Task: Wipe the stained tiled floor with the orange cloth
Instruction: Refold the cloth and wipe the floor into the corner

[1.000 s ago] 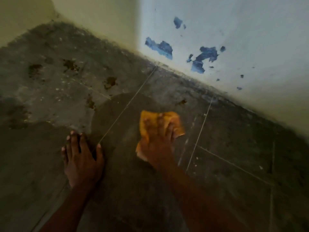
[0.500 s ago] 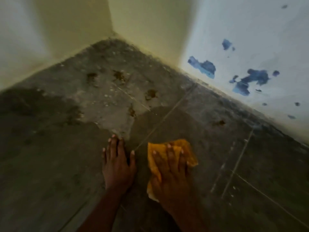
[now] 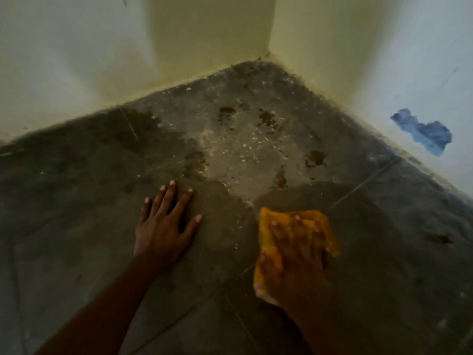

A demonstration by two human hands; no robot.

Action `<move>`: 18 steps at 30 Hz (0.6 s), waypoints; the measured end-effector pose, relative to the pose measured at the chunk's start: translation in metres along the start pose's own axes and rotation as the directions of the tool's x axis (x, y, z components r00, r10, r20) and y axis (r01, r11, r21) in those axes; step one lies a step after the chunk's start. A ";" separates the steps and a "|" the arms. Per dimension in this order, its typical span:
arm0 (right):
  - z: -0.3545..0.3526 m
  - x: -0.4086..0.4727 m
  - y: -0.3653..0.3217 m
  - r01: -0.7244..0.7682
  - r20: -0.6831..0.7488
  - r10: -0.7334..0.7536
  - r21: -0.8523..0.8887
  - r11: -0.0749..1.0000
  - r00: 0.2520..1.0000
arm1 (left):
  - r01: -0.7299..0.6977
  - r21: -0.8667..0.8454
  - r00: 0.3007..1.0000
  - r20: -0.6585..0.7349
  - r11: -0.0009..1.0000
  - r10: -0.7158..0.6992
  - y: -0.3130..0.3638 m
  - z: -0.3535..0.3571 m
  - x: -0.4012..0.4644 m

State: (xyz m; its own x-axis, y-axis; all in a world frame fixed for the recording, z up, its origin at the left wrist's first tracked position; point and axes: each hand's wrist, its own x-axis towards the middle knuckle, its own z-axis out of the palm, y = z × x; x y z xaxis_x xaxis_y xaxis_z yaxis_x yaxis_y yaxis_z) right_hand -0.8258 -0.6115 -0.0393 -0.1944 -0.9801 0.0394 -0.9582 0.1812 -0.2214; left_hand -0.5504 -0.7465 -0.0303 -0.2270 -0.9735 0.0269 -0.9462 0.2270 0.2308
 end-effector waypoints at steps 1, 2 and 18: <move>-0.001 0.012 0.008 -0.056 0.007 0.056 0.005 0.998 0.998 | 0.029 -0.008 0.999 -0.030 1.000 -0.029 -0.006 0.002 0.005; -0.001 0.033 0.008 -0.183 -0.006 0.183 -0.008 0.983 0.983 | 0.062 -0.016 0.996 -0.057 0.998 -0.063 -0.010 0.004 0.006; 0.013 0.175 -0.078 -0.303 0.135 0.296 0.028 0.953 0.946 | 0.247 -0.048 0.964 -0.094 0.968 -0.250 -0.013 0.016 0.011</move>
State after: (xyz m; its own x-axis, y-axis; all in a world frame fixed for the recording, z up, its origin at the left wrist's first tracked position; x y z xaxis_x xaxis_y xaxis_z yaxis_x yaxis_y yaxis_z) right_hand -0.7826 -0.7981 -0.0280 -0.4396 -0.8839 -0.1594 -0.8482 0.4669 -0.2501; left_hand -0.5439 -0.7600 -0.0490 0.0397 -0.9974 0.0601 -0.9608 -0.0216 0.2763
